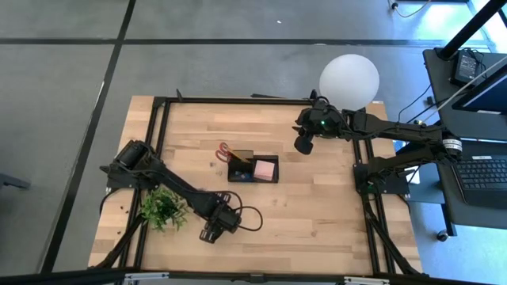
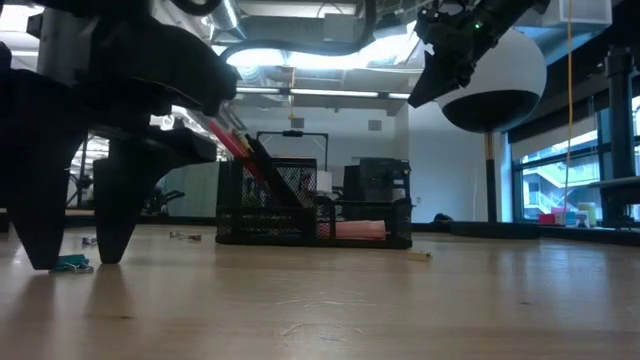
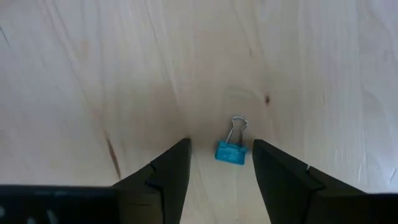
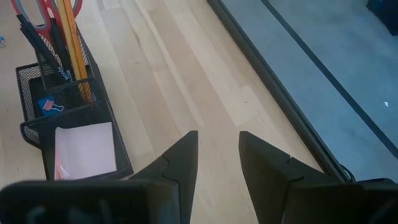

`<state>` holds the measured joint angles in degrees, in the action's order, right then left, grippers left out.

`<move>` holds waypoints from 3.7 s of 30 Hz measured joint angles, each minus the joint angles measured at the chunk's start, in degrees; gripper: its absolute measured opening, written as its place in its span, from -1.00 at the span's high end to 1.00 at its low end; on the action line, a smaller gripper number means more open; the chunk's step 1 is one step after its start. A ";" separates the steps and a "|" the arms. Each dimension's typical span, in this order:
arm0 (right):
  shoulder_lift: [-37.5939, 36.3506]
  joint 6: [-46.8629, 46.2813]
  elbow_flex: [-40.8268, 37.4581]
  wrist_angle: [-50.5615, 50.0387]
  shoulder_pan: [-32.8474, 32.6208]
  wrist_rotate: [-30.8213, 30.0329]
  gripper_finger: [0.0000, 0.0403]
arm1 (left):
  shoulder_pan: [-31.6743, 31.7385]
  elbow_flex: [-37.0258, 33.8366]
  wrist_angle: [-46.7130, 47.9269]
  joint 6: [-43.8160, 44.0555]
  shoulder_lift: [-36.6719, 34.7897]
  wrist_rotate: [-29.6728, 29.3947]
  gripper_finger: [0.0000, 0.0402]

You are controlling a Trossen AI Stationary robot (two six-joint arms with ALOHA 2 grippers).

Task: Pick and place office supplies into organizer
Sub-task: Put the light blue binder clip into the black desk organizer

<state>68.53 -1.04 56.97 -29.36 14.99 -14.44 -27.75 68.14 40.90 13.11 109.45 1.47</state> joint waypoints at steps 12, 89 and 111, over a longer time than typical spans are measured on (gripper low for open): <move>0.00 0.05 0.01 0.00 0.01 0.00 0.40 | -0.65 -0.11 0.38 -0.38 0.00 -0.68 0.35; 0.00 -0.15 0.01 -0.04 0.00 0.02 0.40 | 13.23 0.87 -1.09 1.99 -7.43 -22.72 0.68; 0.00 0.07 0.00 -0.04 -0.01 0.02 0.40 | 18.97 0.70 -0.61 7.32 -7.43 -24.01 0.62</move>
<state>68.53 -0.97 56.97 -29.41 14.98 -14.41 -8.78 68.84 40.29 20.43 102.02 -22.55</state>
